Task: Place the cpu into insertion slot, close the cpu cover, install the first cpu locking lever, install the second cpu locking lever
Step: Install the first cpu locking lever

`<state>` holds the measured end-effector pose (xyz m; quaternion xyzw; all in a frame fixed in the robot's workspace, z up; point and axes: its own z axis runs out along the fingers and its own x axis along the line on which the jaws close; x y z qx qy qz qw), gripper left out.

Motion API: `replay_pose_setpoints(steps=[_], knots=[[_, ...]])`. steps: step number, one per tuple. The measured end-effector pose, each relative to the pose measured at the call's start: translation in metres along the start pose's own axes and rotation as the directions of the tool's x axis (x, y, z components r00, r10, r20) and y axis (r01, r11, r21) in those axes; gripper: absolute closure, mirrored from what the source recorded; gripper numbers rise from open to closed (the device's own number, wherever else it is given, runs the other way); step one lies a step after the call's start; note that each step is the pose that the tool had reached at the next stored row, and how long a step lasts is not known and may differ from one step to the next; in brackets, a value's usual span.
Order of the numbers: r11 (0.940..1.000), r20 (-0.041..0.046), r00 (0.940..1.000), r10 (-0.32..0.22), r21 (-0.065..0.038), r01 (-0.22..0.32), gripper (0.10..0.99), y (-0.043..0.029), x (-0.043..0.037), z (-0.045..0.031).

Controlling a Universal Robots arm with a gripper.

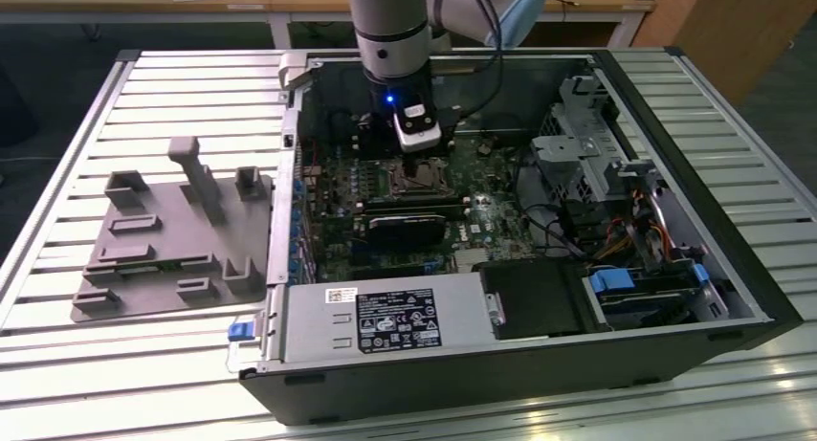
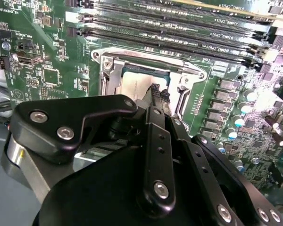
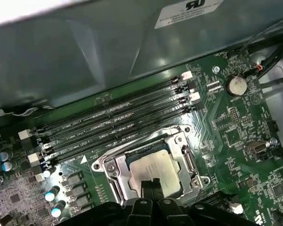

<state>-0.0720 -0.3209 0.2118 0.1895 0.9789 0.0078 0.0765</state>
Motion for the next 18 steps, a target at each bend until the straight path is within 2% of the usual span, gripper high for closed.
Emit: replay_pose_setpoints(steps=[5,12,18], knots=[[1.0000,0.0003,1.0000,0.000,0.001,0.000,0.984,0.0000,-0.0004,0.0000],[0.9999,-0.0007,0.9999,-0.017,0.000,0.017,0.984,0.0048,-0.0125,0.0021],[0.9991,0.0005,0.9991,-0.042,0.002,0.042,0.984,0.0050,-0.0130,0.0002]])
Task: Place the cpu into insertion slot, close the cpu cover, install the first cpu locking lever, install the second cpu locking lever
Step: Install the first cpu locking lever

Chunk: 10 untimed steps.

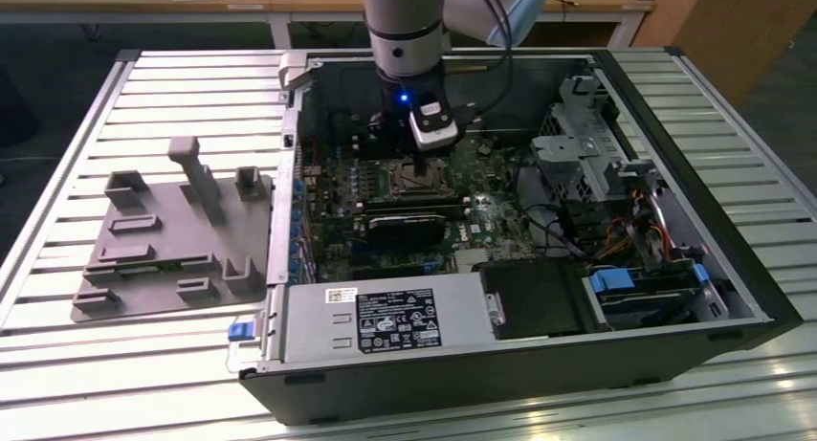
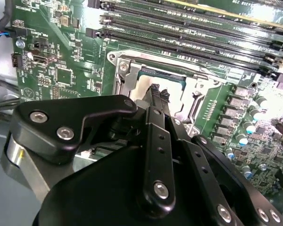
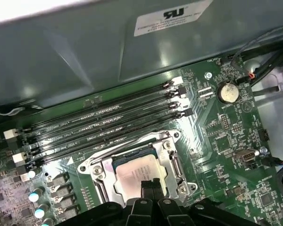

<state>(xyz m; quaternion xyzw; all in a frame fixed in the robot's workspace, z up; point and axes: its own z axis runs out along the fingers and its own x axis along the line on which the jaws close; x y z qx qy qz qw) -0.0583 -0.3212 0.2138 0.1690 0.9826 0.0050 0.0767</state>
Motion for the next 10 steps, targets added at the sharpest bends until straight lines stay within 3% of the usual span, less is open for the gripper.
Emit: replay_pose_setpoints(steps=[10], knots=[[1.0000,0.0000,1.0000,0.000,0.000,0.000,0.984,0.0006,-0.0026,-0.0172]])
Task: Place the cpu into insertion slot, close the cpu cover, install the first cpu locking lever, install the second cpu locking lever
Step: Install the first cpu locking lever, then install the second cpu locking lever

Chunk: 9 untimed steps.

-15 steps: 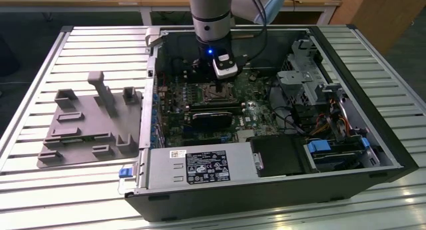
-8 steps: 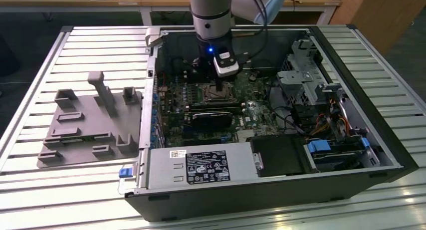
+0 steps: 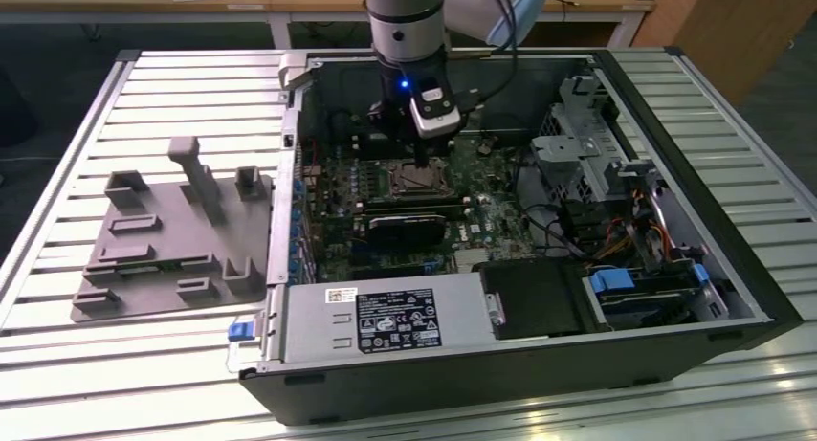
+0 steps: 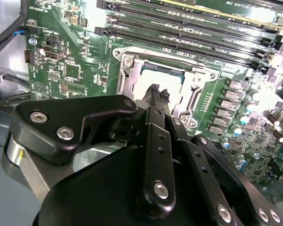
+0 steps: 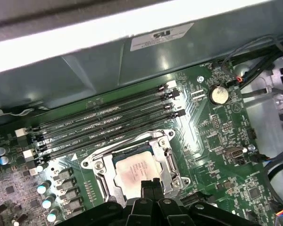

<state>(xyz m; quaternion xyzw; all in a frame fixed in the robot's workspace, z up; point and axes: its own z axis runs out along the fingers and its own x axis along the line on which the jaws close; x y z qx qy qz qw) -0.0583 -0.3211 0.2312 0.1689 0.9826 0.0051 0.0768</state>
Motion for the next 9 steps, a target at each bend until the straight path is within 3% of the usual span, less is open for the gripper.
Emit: replay_pose_setpoints(steps=[9], knots=[[1.0000,0.0000,1.0000,0.000,0.000,0.000,0.984,0.0001,-0.0002,-0.0010]])
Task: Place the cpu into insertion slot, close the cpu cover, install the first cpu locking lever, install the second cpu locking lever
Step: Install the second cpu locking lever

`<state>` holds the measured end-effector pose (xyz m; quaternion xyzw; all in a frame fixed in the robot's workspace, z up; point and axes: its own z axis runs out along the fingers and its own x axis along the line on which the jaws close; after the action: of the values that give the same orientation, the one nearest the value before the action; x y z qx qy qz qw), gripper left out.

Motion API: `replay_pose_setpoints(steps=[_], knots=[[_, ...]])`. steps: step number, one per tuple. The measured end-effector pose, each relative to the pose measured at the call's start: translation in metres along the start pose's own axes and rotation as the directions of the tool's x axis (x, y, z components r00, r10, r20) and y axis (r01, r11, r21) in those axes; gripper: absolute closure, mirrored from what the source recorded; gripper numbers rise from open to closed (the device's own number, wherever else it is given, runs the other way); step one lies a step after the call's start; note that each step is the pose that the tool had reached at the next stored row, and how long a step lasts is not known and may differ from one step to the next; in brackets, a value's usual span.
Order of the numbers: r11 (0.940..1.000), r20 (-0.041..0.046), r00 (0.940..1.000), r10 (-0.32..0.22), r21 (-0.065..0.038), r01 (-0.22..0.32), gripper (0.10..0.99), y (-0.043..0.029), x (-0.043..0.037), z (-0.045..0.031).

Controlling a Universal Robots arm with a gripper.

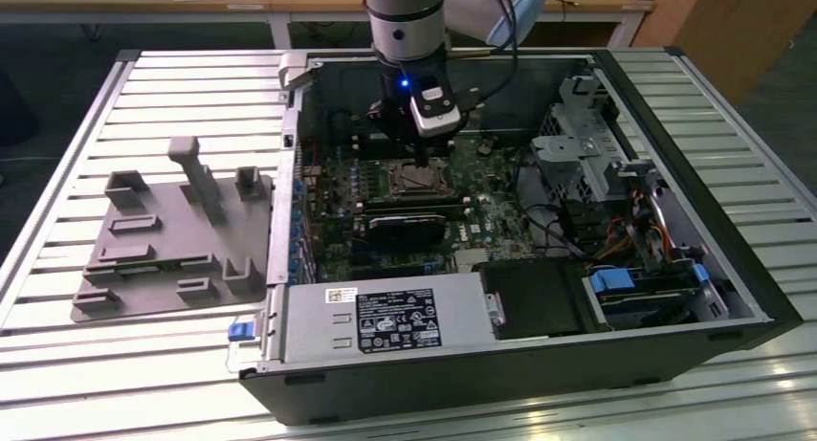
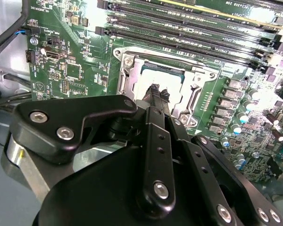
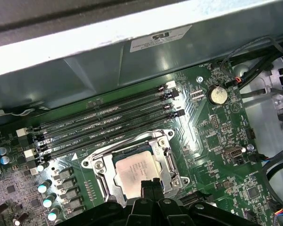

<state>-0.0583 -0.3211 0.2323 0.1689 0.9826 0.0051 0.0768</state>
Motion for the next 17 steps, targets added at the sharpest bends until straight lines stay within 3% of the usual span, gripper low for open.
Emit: replay_pose_setpoints(steps=[8,17], knots=[[1.0000,-0.0001,1.0000,0.000,0.000,0.000,0.984,-0.0017,-0.0006,-0.0001],[1.0000,-0.0005,1.0000,0.000,0.001,0.000,0.984,-0.0152,-0.0054,0.0002]])
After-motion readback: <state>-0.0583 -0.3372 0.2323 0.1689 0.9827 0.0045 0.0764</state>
